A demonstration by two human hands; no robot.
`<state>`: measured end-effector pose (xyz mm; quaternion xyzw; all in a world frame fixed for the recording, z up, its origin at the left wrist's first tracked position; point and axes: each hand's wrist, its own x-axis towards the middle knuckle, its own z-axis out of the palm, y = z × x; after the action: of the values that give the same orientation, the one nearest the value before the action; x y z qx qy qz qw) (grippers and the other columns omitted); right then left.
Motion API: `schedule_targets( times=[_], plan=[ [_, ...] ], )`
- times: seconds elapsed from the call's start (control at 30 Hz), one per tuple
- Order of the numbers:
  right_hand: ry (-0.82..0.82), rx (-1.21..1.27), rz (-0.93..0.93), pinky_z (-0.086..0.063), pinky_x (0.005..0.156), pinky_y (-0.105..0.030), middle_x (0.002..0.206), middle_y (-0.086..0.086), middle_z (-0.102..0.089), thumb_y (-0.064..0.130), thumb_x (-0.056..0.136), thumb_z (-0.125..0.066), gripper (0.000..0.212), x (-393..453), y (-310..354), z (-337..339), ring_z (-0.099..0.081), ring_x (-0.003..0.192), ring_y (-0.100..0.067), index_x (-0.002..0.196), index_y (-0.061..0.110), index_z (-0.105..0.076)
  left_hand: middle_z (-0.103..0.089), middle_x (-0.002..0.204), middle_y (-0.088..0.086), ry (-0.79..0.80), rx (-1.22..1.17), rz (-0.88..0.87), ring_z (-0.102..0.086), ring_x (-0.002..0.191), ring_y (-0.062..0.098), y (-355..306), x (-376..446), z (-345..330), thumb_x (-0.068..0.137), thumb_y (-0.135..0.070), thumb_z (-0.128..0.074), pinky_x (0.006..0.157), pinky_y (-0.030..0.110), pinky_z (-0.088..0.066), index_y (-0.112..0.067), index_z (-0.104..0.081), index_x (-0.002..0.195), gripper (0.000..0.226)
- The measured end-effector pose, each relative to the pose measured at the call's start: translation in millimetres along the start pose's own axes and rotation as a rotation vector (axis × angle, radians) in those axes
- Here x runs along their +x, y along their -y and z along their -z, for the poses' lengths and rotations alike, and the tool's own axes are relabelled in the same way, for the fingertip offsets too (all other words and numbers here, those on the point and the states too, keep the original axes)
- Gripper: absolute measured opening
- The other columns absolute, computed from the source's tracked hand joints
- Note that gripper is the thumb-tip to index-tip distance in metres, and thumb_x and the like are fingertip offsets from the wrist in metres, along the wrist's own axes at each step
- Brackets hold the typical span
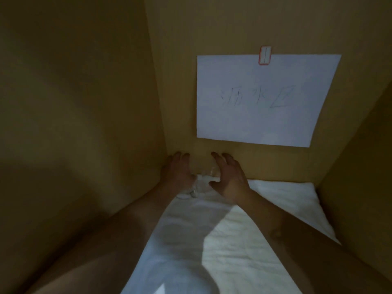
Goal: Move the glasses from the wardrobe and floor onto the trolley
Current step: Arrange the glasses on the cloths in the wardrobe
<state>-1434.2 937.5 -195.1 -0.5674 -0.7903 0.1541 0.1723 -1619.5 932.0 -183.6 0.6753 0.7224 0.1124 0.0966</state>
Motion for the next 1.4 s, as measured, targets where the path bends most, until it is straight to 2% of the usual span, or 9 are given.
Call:
schedule_targets(
  times=[0.17, 0.4, 0.57, 0.7, 0.83, 1.0, 1.17, 1.4],
  plan=[
    [-0.074, -0.037, -0.011, -0.036, 0.112, -0.042, 0.162, -0.017, -0.024, 0.039, 0.081, -0.079, 0.101, -20.4, 4.4, 11.7, -0.034, 0.14, -0.037, 0.161, 0.03, -0.018, -0.022, 0.164, 0.01, -0.053, -0.021, 0.007, -0.024, 0.148, 0.034, -7.1, -26.7, 13.4, 0.094, -0.045, -0.062, 0.116, 0.044, -0.033, -0.02, -0.024, 0.158, 0.079],
    [-0.063, -0.044, -0.025, -0.034, 0.114, -0.044, 0.161, -0.014, -0.024, 0.042, 0.081, -0.076, 0.098, -64.8, 11.7, 27.5, -0.03, 0.142, -0.037, 0.16, 0.031, -0.019, -0.024, 0.163, 0.006, -0.108, -0.006, 0.02, -0.024, 0.147, 0.031, -15.9, -73.5, 19.0, 0.094, -0.047, -0.061, 0.114, 0.045, -0.034, -0.024, -0.027, 0.158, 0.076],
    [-0.073, -0.06, -0.011, -0.033, 0.115, -0.042, 0.161, -0.011, -0.025, 0.043, 0.083, -0.074, 0.094, -109.8, 12.4, 38.3, -0.028, 0.143, -0.035, 0.159, 0.031, -0.02, -0.022, 0.163, 0.001, -0.119, -0.012, 0.049, -0.021, 0.148, 0.028, -30.7, -115.5, 18.6, 0.091, -0.048, -0.064, 0.114, 0.045, -0.033, -0.032, -0.028, 0.155, 0.074],
    [-0.079, -0.056, 0.003, -0.034, 0.115, -0.042, 0.161, -0.01, -0.025, 0.045, 0.084, -0.074, 0.093, -146.5, 13.6, 41.2, -0.028, 0.144, -0.033, 0.159, 0.029, -0.021, -0.026, 0.16, 0.006, -0.132, -0.031, 0.009, -0.021, 0.147, 0.031, -39.2, -159.9, 14.8, 0.091, -0.047, -0.064, 0.114, 0.048, -0.034, -0.028, -0.03, 0.154, 0.074],
    [-0.026, -0.035, 0.013, -0.032, 0.116, -0.042, 0.163, -0.011, -0.021, 0.045, 0.086, -0.072, 0.092, -180.4, 17.8, 32.7, -0.025, 0.146, -0.033, 0.16, 0.028, -0.019, -0.029, 0.16, 0.011, -0.125, -0.001, 0.017, -0.025, 0.146, 0.036, -46.5, -208.5, 10.1, 0.092, -0.048, -0.064, 0.115, 0.048, -0.034, -0.022, -0.03, 0.155, 0.076],
    [0.042, 0.003, 0.019, -0.032, 0.115, -0.041, 0.165, -0.01, -0.019, 0.045, 0.088, -0.07, 0.091, -223.2, 25.4, 15.2, -0.021, 0.149, -0.033, 0.16, 0.03, -0.018, -0.022, 0.162, 0.01, -0.084, 0.041, 0.039, -0.022, 0.147, 0.034, -48.0, -267.7, -2.3, 0.095, -0.048, -0.062, 0.115, 0.048, -0.034, -0.021, -0.027, 0.157, 0.076],
    [0.039, 0.009, 0.036, -0.034, 0.112, -0.041, 0.162, -0.011, -0.024, 0.044, 0.088, -0.069, 0.087, -258.6, 40.4, 4.5, -0.028, 0.144, -0.034, 0.159, 0.027, -0.023, -0.016, 0.165, 0.008, -0.064, 0.041, 0.067, -0.013, 0.152, 0.033, -39.6, -308.8, -5.8, 0.096, -0.049, -0.059, 0.118, 0.048, -0.029, -0.024, -0.023, 0.159, 0.076],
    [0.025, -0.024, 0.03, -0.034, 0.113, -0.04, 0.163, -0.009, -0.024, 0.046, 0.088, -0.067, 0.085, -301.6, 77.5, -12.3, -0.028, 0.144, -0.033, 0.158, 0.029, -0.023, -0.015, 0.166, 0.004, -0.076, 0.026, 0.062, -0.016, 0.15, 0.031, -7.3, -359.9, -7.1, 0.095, -0.05, -0.059, 0.115, 0.051, -0.032, -0.028, -0.025, 0.157, 0.074]
  ],
)
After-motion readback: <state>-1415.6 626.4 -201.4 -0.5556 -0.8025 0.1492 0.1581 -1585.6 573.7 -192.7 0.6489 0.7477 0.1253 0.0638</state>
